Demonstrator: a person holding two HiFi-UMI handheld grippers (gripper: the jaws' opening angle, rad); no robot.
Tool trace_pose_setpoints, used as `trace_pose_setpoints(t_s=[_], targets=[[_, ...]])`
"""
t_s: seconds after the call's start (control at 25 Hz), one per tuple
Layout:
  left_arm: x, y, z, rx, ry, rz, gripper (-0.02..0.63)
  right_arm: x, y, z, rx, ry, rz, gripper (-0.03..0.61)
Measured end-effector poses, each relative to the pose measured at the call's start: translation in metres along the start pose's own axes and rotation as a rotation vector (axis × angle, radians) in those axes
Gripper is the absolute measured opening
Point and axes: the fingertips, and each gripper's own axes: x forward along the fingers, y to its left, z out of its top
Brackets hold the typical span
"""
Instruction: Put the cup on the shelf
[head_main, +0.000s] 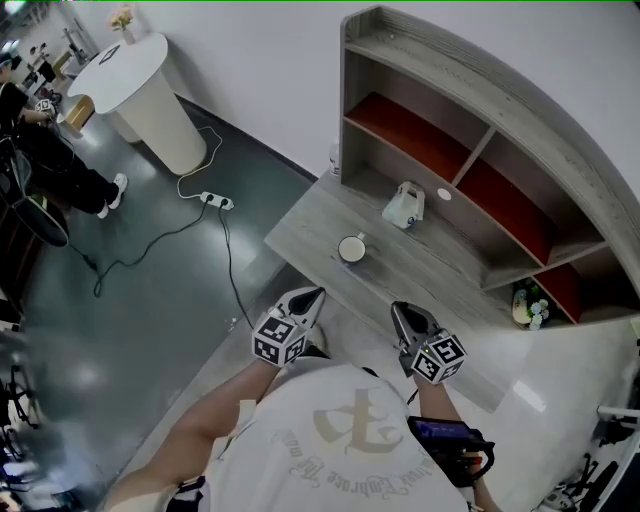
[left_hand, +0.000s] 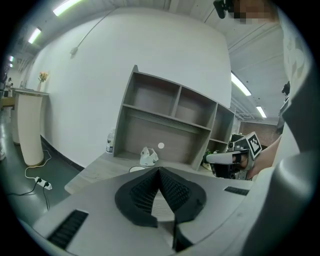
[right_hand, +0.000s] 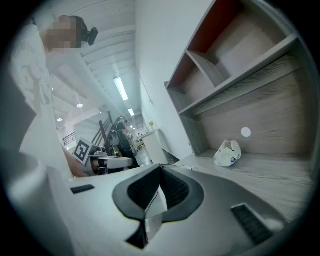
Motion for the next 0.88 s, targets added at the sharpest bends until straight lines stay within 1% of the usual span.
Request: trace_pose_setpoints(t_s=[0.44, 0.6, 0.88], targets=[[0.003, 0.089, 0.024, -0.011, 0.003, -0.052, 0.002, 0.070, 0.003, 0.016, -0.003, 0.005, -0.113, 0.005], [0.002, 0.108, 0.030, -0.004, -0.006, -0.070, 0.002, 0.089, 0.004, 0.020, -0.011, 0.004, -0.138, 0.005], [-0.004, 0.127, 0.024, -0.011, -0.015, -0.081, 0.002, 0.112, 0.009, 0.015, -0.031, 0.026, -0.146, 0.005]])
